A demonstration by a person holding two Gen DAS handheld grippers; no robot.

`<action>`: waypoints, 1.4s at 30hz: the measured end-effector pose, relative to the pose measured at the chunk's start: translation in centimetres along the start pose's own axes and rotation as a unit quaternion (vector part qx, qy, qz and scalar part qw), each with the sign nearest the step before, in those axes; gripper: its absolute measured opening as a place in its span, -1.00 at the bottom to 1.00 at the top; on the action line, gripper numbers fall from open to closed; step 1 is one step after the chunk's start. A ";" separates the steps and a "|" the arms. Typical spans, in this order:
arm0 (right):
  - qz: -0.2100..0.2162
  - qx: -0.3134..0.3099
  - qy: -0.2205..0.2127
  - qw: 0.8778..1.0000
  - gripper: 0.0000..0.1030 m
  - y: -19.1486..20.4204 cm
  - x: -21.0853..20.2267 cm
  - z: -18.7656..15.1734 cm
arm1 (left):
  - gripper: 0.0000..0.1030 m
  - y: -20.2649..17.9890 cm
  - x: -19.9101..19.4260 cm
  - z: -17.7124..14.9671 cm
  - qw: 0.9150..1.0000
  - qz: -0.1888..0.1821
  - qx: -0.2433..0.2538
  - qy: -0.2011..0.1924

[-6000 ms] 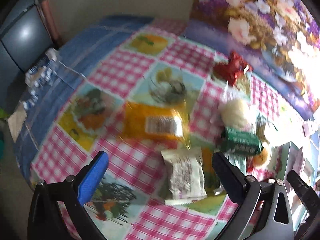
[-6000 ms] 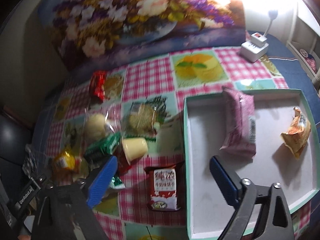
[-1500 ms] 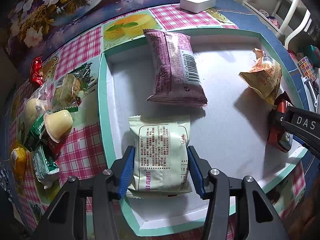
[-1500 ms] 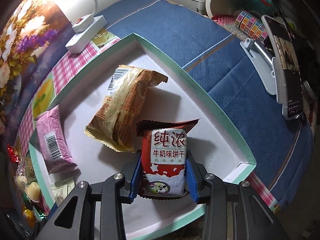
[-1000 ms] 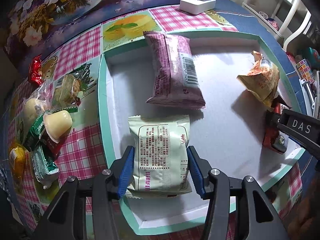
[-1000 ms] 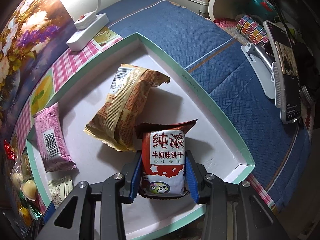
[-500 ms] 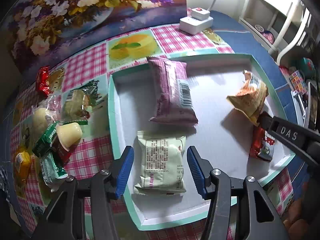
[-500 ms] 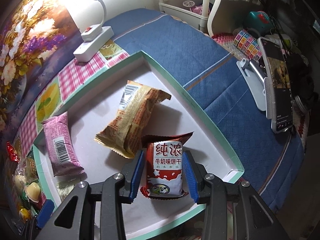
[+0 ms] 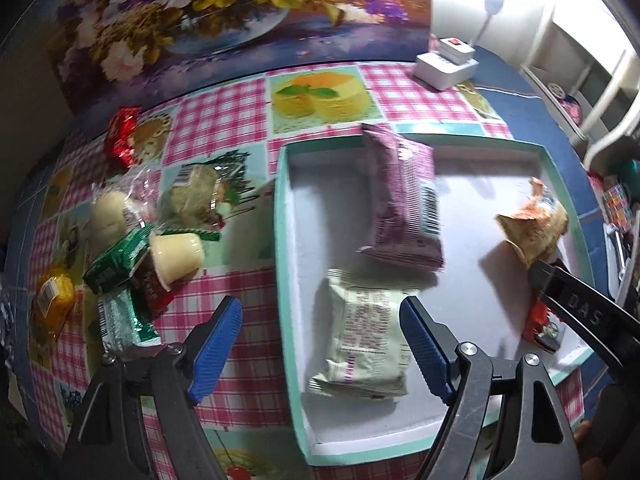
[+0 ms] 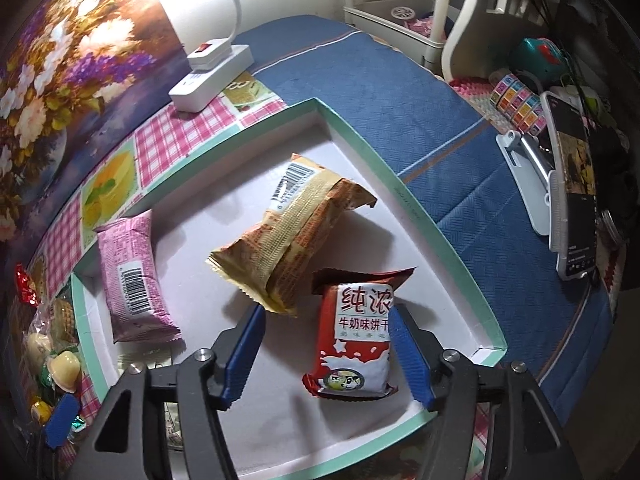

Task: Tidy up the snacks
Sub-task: 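Open both tools to release the packs into the tray, then move both open tools back to the snack pile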

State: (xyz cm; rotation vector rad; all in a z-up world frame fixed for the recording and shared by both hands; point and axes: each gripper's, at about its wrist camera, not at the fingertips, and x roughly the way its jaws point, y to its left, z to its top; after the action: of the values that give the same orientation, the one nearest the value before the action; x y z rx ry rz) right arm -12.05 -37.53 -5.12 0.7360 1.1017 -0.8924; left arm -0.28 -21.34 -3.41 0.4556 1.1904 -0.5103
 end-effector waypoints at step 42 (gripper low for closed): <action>0.177 -0.144 -0.050 0.972 1.00 13.6 -5.9 -4.7 | 0.84 26.6 -6.3 -3.5 0.943 0.167 -0.274 -0.081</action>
State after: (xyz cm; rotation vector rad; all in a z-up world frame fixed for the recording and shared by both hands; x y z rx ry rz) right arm -3.21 -25.84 0.02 0.6135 0.9471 -0.4486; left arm 11.13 2.79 3.24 0.1232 1.0140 0.0856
